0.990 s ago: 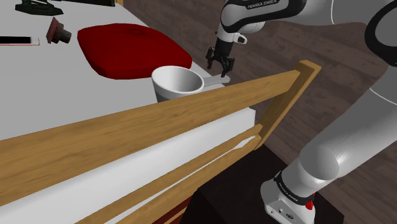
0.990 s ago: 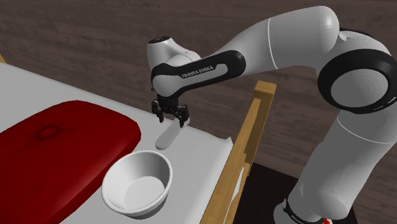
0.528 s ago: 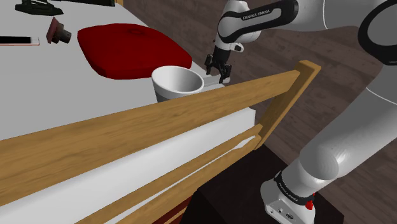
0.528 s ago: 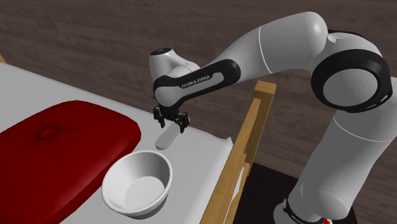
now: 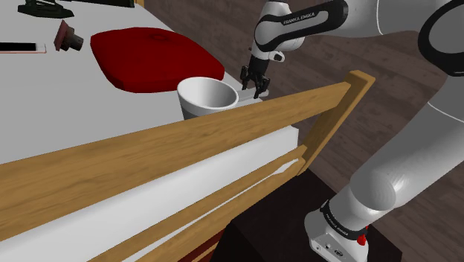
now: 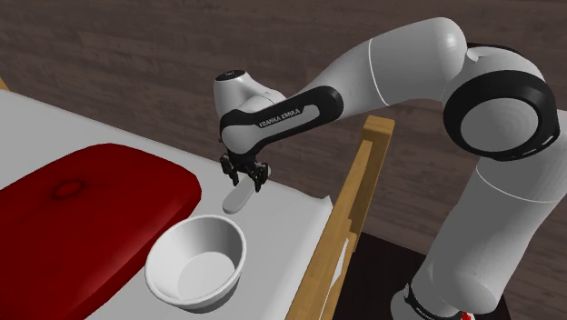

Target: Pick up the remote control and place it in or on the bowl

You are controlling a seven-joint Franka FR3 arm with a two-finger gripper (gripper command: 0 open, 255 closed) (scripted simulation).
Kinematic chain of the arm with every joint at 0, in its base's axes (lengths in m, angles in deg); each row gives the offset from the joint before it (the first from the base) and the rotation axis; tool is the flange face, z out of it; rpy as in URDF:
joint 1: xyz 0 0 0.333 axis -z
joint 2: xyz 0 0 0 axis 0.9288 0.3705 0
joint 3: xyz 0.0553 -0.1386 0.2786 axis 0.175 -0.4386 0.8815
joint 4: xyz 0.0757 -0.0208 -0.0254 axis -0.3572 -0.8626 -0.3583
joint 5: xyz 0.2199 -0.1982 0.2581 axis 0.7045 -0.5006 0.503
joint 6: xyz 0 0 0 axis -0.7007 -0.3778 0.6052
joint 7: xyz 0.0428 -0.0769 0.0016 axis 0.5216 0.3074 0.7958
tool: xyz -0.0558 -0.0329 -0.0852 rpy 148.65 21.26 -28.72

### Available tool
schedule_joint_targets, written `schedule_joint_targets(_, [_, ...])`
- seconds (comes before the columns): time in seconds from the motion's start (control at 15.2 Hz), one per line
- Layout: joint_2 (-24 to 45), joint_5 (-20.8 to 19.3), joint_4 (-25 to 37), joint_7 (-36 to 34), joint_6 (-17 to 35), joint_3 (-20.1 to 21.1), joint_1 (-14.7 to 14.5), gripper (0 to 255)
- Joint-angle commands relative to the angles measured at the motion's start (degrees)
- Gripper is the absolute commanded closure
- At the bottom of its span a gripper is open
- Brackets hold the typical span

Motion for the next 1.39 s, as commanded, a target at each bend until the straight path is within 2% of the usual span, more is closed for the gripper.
schedule_joint_targets(0.0, [0.0,0.0,0.0,0.0,0.0,0.0,0.0,255])
schedule_joint_targets(0.53, [0.0,0.0,0.0,0.0,0.0,0.0,0.0,255])
schedule_joint_targets(1.32, [-2.6,0.5,6.3,0.4,-8.8,0.0,0.1,255])
